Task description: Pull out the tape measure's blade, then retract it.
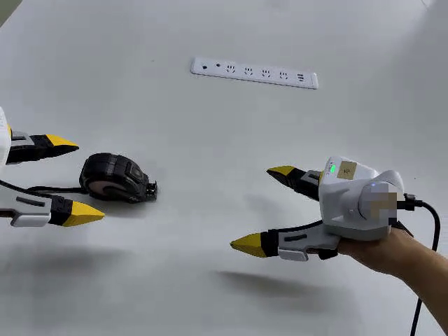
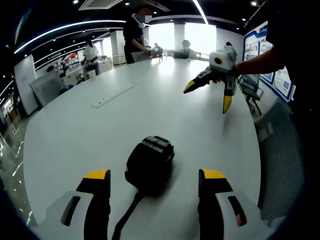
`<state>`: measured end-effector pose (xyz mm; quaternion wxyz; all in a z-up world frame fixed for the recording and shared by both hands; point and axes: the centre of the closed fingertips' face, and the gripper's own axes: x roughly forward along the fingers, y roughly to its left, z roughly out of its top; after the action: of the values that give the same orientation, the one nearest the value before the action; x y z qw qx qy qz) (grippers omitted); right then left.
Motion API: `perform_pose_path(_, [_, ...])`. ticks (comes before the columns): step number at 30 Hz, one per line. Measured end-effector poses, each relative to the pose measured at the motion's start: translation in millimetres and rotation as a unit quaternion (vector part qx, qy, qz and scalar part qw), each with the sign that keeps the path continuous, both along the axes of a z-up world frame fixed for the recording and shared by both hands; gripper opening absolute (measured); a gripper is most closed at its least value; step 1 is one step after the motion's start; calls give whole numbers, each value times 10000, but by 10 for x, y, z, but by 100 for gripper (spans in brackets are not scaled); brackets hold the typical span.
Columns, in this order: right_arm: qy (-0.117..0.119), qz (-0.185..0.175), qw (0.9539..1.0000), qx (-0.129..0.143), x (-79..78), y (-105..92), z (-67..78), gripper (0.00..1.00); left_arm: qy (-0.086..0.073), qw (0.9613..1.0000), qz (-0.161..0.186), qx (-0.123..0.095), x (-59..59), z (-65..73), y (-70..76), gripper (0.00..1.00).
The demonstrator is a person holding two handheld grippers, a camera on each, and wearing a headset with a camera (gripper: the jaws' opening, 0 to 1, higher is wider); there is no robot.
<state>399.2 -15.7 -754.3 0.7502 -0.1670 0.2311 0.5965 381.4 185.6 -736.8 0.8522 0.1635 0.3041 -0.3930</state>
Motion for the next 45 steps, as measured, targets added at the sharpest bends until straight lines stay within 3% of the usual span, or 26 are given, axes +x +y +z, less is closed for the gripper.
perform_pose_path(21, [-203, 899, 9955, -227, 55, 360, -130, 64, 220, 9956, -786, 469, 115, -112, 4, 46])
perform_pose_path(32, [-311, 1350, 9898, -319, 79, 566, -204, 53, 374, 9885, -1219, 815, 143, -189, 17, 36])
perform_pose_path(42, [-303, 1618, 9857, -369, 101, 779, -265, 42, 559, 9831, -1481, 919, 128, -230, 38, 30])
perform_pose_path(45, [-288, 1684, 9846, -364, 93, 841, -277, 40, 502, 9816, -1552, 997, 145, -236, 34, 30])
